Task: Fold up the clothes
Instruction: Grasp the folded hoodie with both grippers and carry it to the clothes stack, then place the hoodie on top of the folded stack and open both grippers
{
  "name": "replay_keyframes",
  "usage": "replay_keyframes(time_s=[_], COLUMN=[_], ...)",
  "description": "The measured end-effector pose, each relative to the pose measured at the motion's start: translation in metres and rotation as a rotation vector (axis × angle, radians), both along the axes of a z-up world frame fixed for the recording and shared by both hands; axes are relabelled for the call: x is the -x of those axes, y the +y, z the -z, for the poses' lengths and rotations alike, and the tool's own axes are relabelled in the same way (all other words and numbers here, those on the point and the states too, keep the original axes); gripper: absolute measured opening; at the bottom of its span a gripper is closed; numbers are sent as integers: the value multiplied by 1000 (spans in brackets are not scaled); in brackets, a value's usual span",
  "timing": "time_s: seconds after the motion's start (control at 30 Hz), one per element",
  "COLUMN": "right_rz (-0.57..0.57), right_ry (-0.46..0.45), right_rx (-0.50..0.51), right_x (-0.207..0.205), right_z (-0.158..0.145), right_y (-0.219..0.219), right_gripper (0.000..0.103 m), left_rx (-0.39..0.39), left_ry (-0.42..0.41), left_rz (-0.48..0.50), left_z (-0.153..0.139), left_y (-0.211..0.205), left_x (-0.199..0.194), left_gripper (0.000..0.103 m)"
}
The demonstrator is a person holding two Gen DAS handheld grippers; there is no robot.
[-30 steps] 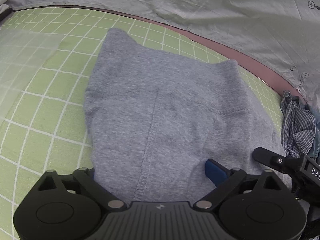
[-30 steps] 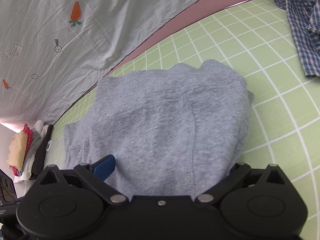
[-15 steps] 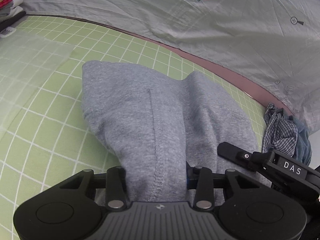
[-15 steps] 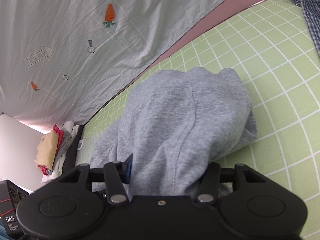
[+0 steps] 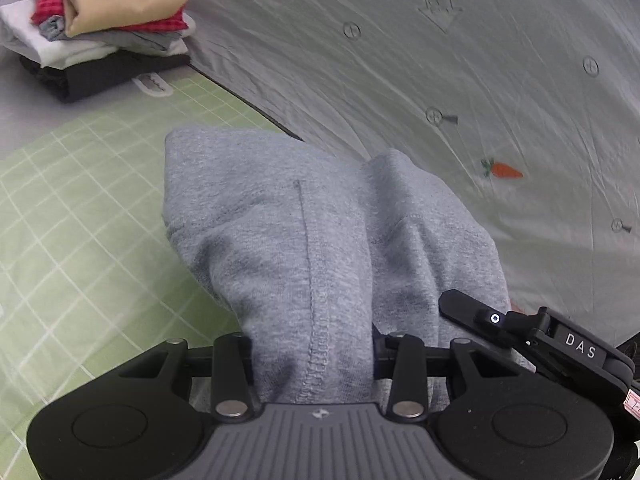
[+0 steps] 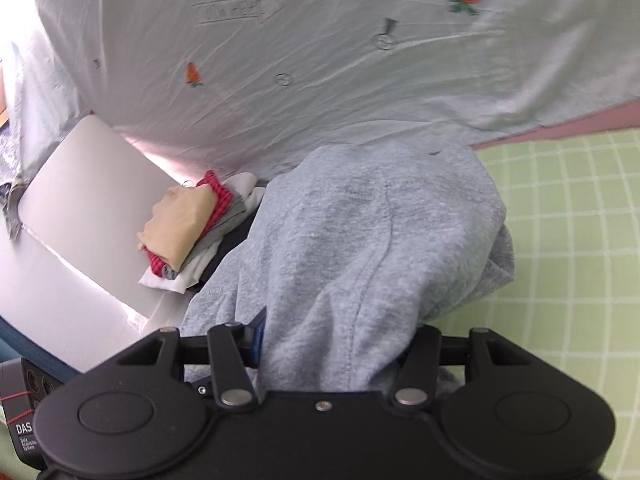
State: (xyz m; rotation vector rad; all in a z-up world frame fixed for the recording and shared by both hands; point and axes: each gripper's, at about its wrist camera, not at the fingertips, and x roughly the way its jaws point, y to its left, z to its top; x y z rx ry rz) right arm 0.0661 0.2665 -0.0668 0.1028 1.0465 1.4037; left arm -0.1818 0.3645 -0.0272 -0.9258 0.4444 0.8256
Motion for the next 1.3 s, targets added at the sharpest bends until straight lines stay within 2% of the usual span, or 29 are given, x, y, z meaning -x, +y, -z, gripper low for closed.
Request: replay_keyframes(time_s=[0.17,0.27,0.37,0.47,0.5,0.53,0.57,0.6,0.67,0.7,0.77,0.83,0.87,0.93,1.03,1.13,1.23,1.3], right_rz=[-182,-301,-430,-515,-504,-488,-471,-434,-348,-314,-249,-203,-189,-170,-153,-179,-189,-186], right_ry=[-57,-97,-139,-220,-256,-291,-327,-352,-392,-400,-416,-368,-346,-311,-304,-373,-461,-480], right_rx=[-105,-189,-293,-400,-401,-397,-392,-352,-266,-244,-206,-203,-197,-185,-143,-110,-114,-117], right_x=[26,53,82,113,123,133,143,149,158,158,157,150,147,140,129,131,140,150], right_z=[-35,-64,-94,-116,-115,-113,-110,-101,-79,-69,-50,-36,-31,-25,-23,-29,-39,-50], right_y=[114,200,285,367,392,417,442,462,495,497,499,487,479,462,436,403,360,337], right_gripper=[52,52,52,54,58,72,78,78,77,77,80,90,90,90,91,97,100,100], left_rx=[-75,-134,-240,-354,-383,-410,-407,-402,-338,-293,-225,-192,-187,-193,-193,-226,-298,-326], left_ry=[-89,-133,-154,-157,-135,-112,-43,27,135,156,166,181,190,200,226,288,352,375], left_rz=[-164,-257,-356,-462,-507,-553,-626,-698,-799,-836,-849,-819,-813,-809,-789,-744,-703,-672], left_z=[-27,-47,-71,-90,-91,-92,-89,-84,-68,-57,-38,-21,-17,-10,-5,-2,-10,-17], left_y=[64,111,165,218,234,250,267,283,304,310,315,316,315,307,298,286,257,240], left_x=[51,83,117,151,160,168,177,185,200,208,220,224,224,220,212,205,198,196], left_gripper=[41,41,41,42,43,51,63,70,72,72,77,80,85,91,92,102,103,103])
